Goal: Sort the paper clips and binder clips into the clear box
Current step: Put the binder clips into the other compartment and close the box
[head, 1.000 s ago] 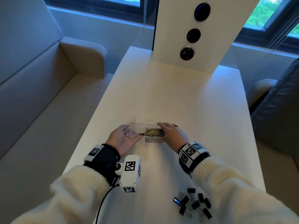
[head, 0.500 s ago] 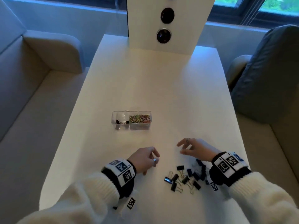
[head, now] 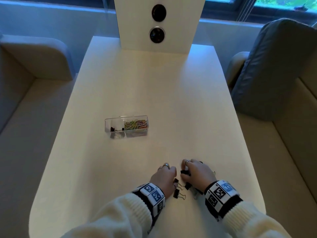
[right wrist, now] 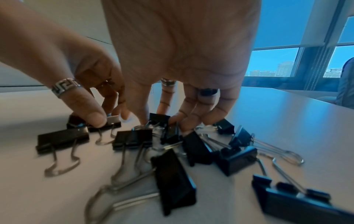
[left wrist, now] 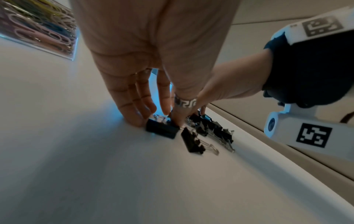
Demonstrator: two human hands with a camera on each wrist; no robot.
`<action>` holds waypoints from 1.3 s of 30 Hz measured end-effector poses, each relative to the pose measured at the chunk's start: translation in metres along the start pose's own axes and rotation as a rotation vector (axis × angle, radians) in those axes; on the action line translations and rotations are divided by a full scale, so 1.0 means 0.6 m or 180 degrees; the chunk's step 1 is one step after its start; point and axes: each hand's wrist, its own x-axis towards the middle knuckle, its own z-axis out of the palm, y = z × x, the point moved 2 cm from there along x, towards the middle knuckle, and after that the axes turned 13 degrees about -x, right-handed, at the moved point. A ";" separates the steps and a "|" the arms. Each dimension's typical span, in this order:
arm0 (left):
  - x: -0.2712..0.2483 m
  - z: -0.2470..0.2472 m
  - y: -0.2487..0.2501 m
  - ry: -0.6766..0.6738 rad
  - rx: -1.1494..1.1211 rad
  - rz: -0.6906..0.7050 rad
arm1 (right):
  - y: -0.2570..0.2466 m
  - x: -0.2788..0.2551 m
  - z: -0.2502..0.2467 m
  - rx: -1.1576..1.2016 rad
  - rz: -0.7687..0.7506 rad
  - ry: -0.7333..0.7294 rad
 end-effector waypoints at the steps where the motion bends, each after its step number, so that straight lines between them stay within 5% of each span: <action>1: -0.001 0.001 -0.001 0.0006 -0.0052 0.0006 | 0.001 0.000 0.000 0.0002 0.0029 0.0042; 8: -0.011 0.001 -0.026 -0.0191 -0.0250 0.0279 | 0.003 0.000 -0.004 -0.0080 0.0111 0.0184; 19: -0.003 -0.025 -0.029 -0.0310 0.0680 0.0680 | -0.001 0.011 -0.031 0.0401 0.0221 0.0335; 24: 0.001 -0.038 -0.039 -0.0258 0.0506 0.0609 | -0.006 0.010 -0.048 0.0600 0.0223 0.0379; 29: -0.008 -0.102 -0.067 0.0405 -0.1381 0.0313 | -0.019 0.012 -0.074 0.1045 0.0048 0.0635; 35: -0.037 -0.154 -0.079 0.0226 -0.4858 -0.0320 | -0.062 0.008 -0.124 0.1551 -0.0405 0.1034; 39: -0.049 -0.169 -0.079 0.0056 -0.6221 -0.0419 | -0.099 0.000 -0.152 0.1806 -0.0742 0.1295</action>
